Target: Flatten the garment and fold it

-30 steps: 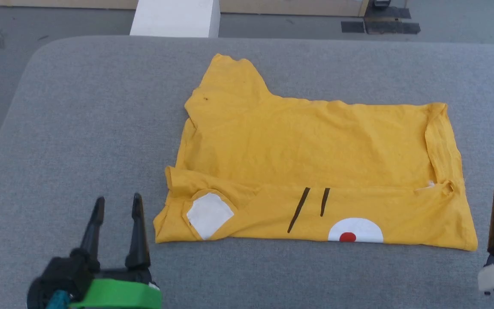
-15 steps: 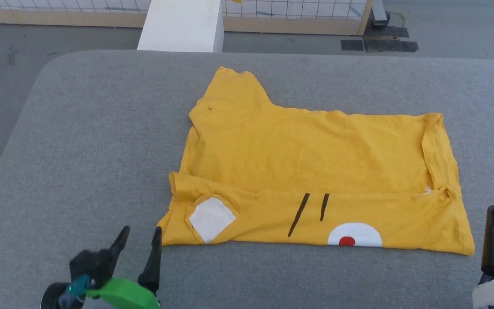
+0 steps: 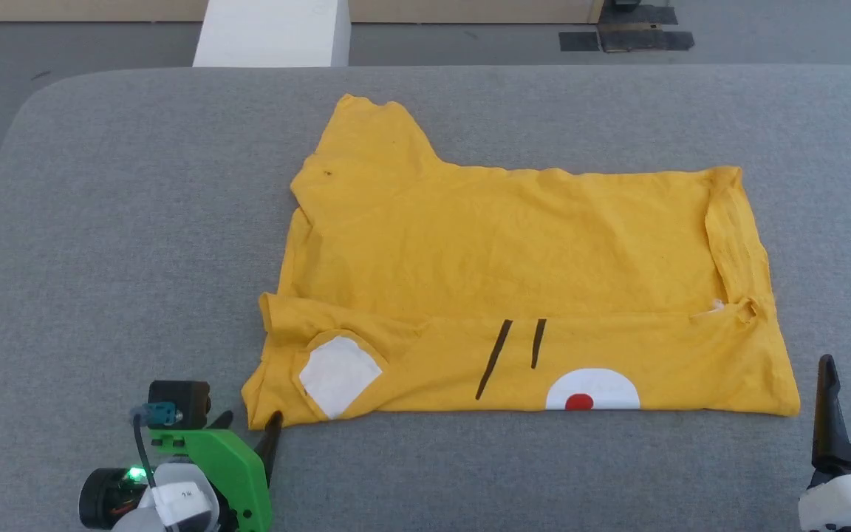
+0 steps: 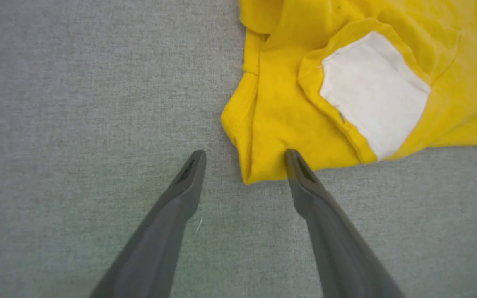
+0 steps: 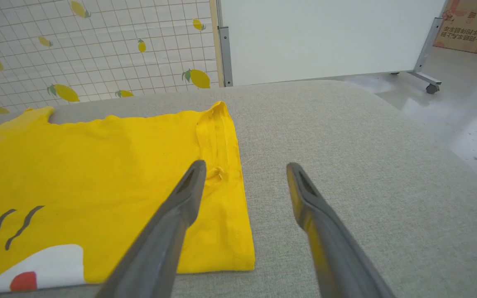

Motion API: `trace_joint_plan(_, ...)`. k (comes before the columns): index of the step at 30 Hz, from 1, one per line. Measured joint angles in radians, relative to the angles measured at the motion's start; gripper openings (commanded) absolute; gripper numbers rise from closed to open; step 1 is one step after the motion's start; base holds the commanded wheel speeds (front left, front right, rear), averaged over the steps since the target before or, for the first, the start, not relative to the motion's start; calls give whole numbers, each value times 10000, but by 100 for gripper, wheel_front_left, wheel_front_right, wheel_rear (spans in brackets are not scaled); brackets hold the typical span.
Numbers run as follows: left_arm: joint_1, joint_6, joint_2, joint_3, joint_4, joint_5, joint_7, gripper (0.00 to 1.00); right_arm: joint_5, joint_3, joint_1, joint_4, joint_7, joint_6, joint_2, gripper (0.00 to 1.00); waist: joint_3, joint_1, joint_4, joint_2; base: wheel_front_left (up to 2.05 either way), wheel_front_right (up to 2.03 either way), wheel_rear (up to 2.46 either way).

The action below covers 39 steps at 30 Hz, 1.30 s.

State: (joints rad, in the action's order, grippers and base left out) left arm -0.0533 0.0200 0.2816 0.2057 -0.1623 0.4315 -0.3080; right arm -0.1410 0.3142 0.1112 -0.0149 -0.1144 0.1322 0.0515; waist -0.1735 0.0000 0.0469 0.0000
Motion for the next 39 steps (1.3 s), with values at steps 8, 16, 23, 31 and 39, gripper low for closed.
trace_joint_plan(8,-458,71,-23,-8,-725,393,-163,0,79,4,-126,2,92,0,0,100,-173,0,303,0,0,0,0)
trace_joint_plan(16,-499,199,-82,-31,-520,495,644,0,-61,-52,-1060,-449,2523,0,-12,100,-452,0,300,0,0,0,0)
trace_joint_plan(23,-491,199,-194,71,-184,495,721,0,-163,284,-1232,-395,5235,-2,115,100,-656,0,28,0,0,0,0)
trace_joint_plan(31,-509,198,-215,146,8,500,731,0,-86,566,-1429,449,6032,-2,224,100,-912,0,-244,0,0,0,0)
trace_joint_plan(39,-547,171,-211,205,171,541,633,0,-100,537,-1909,1455,6019,0,230,0,-1031,0,-366,0,0,0,0)
